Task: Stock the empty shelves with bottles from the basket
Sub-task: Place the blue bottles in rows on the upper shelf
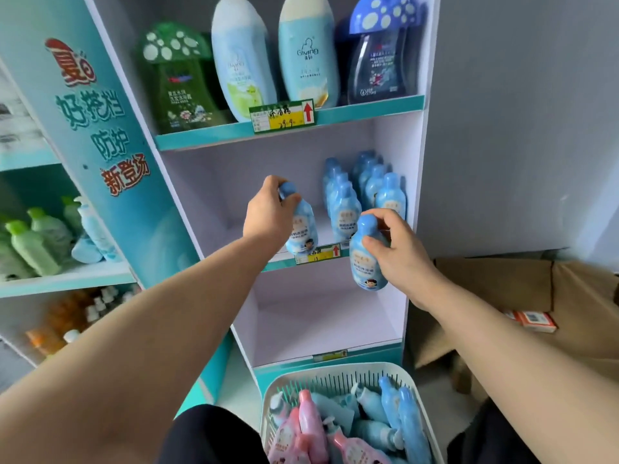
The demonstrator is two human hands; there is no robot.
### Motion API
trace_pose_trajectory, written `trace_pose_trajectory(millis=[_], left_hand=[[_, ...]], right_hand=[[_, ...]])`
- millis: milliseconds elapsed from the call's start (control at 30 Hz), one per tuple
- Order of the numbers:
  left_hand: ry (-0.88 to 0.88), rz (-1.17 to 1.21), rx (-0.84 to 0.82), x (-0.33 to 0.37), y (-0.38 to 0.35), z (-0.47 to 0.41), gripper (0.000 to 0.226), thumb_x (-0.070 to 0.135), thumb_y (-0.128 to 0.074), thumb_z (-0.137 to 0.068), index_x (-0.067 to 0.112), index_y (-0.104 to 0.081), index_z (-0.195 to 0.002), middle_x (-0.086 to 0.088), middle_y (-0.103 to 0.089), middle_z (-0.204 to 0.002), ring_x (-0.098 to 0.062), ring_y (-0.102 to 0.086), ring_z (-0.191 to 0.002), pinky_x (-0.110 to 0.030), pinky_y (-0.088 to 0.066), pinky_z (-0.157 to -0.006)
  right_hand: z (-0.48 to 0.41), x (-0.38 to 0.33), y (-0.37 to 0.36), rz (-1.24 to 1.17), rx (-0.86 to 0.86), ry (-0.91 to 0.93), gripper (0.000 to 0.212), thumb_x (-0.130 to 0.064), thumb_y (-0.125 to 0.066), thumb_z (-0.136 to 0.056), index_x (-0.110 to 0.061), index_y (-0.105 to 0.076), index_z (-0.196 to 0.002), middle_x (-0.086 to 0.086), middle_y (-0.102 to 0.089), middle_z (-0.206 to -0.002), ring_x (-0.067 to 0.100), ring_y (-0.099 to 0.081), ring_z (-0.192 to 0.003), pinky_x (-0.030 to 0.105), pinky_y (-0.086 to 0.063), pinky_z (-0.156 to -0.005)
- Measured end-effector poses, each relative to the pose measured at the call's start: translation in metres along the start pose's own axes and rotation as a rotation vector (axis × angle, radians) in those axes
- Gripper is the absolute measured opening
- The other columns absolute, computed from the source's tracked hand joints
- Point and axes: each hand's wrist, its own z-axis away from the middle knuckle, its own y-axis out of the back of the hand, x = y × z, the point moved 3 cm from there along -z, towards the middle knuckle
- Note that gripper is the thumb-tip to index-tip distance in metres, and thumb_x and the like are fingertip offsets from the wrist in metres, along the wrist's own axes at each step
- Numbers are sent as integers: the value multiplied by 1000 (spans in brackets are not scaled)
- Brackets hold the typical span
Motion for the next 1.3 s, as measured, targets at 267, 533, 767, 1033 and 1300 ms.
trace_pose_trajectory(millis=[267,533,767,1033,1300], left_hand=[[72,-33,-45,-33,-42,-49,27,22,-54,-93,16,-53,-120,-4,-61,-110,-21,-54,-90,-30,-45,-78],[-77,-82,-179,-50,-54,-43,81,15,-71,-82,27,-23,-146,2,-44,-131,-17,-48,-112,-31,-41,-95],[-115,-165,-74,-65,-66,-50,84,-10,-59,-79,41,-28,-139,1,-41,-127,-7,-44,-93,-16,-38,-74],[-60,-182,-47,-73,-94,-102,85,-9,-50,-76,42,-25,-139,-5,-38,-122,-24,-55,-94,-28,-44,-76],[-23,-162,-20,-77,-113,-133,83,-5,-49,-79,38,-24,-145,-7,-36,-130,-18,-46,-97,-23,-39,-83]], right_hand=[[-24,24,-6,-61,-56,-39,31,-6,-54,-92,-23,-54,-117,-5,-55,-117,8,-52,-108,21,-43,-90],[-33,40,-14,-124,-34,-51,33,-4,-55,-91,-22,-54,-118,-4,-56,-122,7,-53,-112,25,-45,-95],[-37,49,-21,-155,-16,-71,32,-5,-56,-92,-22,-54,-119,-5,-55,-117,0,-54,-103,18,-45,-88],[-53,53,-19,-152,-49,-59,30,-7,-55,-92,-28,-54,-114,-15,-56,-111,-6,-53,-103,14,-44,-88],[-59,61,-27,-161,-89,-86,33,-4,-57,-90,-24,-57,-117,-5,-57,-117,4,-53,-109,26,-45,-99]])
